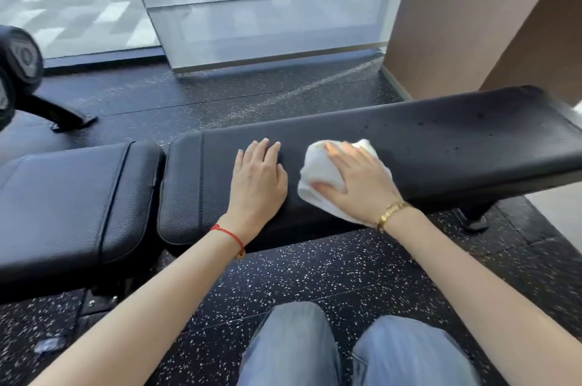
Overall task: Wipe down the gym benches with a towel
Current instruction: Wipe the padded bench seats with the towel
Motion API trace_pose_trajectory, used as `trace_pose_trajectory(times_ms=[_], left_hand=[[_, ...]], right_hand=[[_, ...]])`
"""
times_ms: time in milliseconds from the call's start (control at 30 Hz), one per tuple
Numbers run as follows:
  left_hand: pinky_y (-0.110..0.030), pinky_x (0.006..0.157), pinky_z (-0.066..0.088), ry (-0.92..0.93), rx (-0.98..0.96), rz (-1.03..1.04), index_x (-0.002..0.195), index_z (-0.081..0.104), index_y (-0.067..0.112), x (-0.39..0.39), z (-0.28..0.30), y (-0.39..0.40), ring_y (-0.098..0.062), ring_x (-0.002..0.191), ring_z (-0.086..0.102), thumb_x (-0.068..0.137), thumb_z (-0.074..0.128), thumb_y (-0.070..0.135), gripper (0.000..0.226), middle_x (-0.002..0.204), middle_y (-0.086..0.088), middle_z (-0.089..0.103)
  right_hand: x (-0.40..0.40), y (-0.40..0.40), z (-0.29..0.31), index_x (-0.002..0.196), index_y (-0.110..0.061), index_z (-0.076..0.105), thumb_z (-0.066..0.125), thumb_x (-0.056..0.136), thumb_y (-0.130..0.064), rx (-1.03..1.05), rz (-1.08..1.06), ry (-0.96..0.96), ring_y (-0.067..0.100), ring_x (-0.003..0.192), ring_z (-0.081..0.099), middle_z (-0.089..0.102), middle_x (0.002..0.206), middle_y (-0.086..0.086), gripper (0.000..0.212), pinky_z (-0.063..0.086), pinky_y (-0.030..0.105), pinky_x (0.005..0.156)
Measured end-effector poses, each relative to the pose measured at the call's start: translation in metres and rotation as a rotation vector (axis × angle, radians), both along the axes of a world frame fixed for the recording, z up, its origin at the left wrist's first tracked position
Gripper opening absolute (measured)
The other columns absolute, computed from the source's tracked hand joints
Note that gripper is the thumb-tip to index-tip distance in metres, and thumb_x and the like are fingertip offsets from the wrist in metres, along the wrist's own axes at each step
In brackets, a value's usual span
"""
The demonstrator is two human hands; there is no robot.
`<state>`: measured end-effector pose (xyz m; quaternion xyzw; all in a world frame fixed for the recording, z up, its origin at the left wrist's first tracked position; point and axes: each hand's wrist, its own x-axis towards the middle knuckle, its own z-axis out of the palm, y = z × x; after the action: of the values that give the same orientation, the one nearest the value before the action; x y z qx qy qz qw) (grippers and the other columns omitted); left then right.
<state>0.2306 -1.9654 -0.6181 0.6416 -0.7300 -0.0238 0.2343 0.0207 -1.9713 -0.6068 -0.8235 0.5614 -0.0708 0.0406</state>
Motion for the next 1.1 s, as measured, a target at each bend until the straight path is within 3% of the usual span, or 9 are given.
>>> trace_pose_trajectory(times_ms=[100, 367, 467, 600, 733, 833, 933, 1033, 1100], left_hand=[[-0.047, 0.121, 0.019, -0.022, 0.034, -0.051, 0.146, 0.043, 0.009, -0.018, 0.006, 0.0, -0.028, 0.145, 0.03, 0.099, 0.043, 0.021, 0.048, 0.153, -0.012, 0.04], [-0.048, 0.12, 0.017, -0.015, 0.063, 0.016, 0.148, 0.04, 0.008, -0.073, 0.005, -0.017, -0.029, 0.145, 0.029, 0.101, 0.04, 0.024, 0.049, 0.154, -0.012, 0.038], [-0.049, 0.121, 0.014, -0.01, 0.085, 0.125, 0.149, 0.038, 0.01, -0.085, -0.004, -0.017, -0.029, 0.147, 0.023, 0.101, 0.038, 0.026, 0.051, 0.157, -0.012, 0.033], [-0.045, 0.123, 0.012, 0.023, 0.071, 0.199, 0.149, 0.039, 0.01, -0.085, -0.009, -0.017, -0.029, 0.148, 0.022, 0.101, 0.04, 0.026, 0.05, 0.157, -0.013, 0.032], [-0.044, 0.123, 0.014, -0.005, 0.054, 0.233, 0.148, 0.041, 0.011, -0.089, -0.01, -0.015, -0.028, 0.148, 0.024, 0.101, 0.039, 0.026, 0.05, 0.157, -0.012, 0.034], [-0.044, 0.121, 0.019, -0.007, 0.03, 0.269, 0.144, 0.047, 0.012, -0.091, -0.01, -0.017, -0.029, 0.145, 0.031, 0.097, 0.039, 0.028, 0.05, 0.153, -0.012, 0.041], [-0.042, 0.119, 0.025, -0.003, 0.001, 0.294, 0.138, 0.054, 0.015, -0.09, -0.008, -0.018, -0.027, 0.14, 0.038, 0.089, 0.038, 0.034, 0.055, 0.147, -0.009, 0.048], [-0.042, 0.117, 0.027, -0.026, -0.024, 0.309, 0.136, 0.056, 0.019, -0.088, -0.008, -0.018, -0.024, 0.138, 0.041, 0.088, 0.039, 0.035, 0.053, 0.145, -0.005, 0.052], [-0.045, 0.116, 0.028, -0.044, -0.031, 0.315, 0.135, 0.057, 0.021, -0.089, -0.009, -0.017, -0.023, 0.136, 0.042, 0.088, 0.04, 0.035, 0.052, 0.143, -0.003, 0.053]], right_hand=[[-0.043, 0.017, -0.002, 0.155, -0.021, 0.028, 0.025, 0.09, -0.077, -0.018, -0.092, -0.042, 0.02, 0.146, 0.026, 0.033, 0.158, -0.004, 0.086, 0.017, 0.044, 0.122], [-0.095, -0.047, 0.02, 0.156, -0.018, 0.025, 0.02, 0.092, -0.074, 0.088, -0.364, 0.091, 0.022, 0.149, 0.018, 0.03, 0.16, 0.005, 0.085, 0.007, 0.039, 0.122], [-0.078, -0.059, 0.021, 0.134, -0.021, 0.055, 0.017, 0.079, -0.076, 0.024, -0.181, 0.123, 0.026, 0.135, 0.044, 0.057, 0.136, 0.006, 0.086, 0.023, 0.043, 0.114], [-0.108, -0.018, 0.013, 0.153, -0.023, 0.033, 0.027, 0.084, -0.076, 0.043, 0.171, -0.035, 0.014, 0.145, 0.022, 0.033, 0.158, -0.005, 0.087, 0.008, 0.032, 0.122], [-0.166, -0.04, 0.014, 0.149, -0.029, 0.037, 0.029, 0.08, -0.08, 0.043, 0.051, -0.13, 0.014, 0.144, 0.026, 0.038, 0.154, -0.009, 0.087, 0.018, 0.033, 0.119], [-0.148, -0.1, 0.024, 0.111, -0.038, 0.06, 0.026, 0.083, -0.084, 0.037, 0.008, 0.02, 0.024, 0.119, 0.056, 0.061, 0.122, -0.011, 0.064, 0.037, 0.046, 0.102], [-0.096, -0.122, 0.034, 0.082, -0.04, 0.056, 0.028, 0.079, -0.082, -0.065, 0.127, 0.033, 0.02, 0.08, 0.062, 0.065, 0.089, -0.014, 0.051, 0.04, 0.047, 0.09], [-0.072, -0.103, 0.023, 0.118, -0.034, 0.06, 0.018, 0.075, -0.083, 0.036, 0.254, 0.014, 0.024, 0.119, 0.056, 0.064, 0.125, -0.004, 0.078, 0.03, 0.049, 0.11], [-0.092, -0.086, 0.006, 0.147, -0.02, 0.042, 0.009, 0.077, -0.087, 0.051, 0.359, -0.038, 0.02, 0.142, 0.034, 0.043, 0.152, -0.003, 0.102, 0.017, 0.043, 0.121]])
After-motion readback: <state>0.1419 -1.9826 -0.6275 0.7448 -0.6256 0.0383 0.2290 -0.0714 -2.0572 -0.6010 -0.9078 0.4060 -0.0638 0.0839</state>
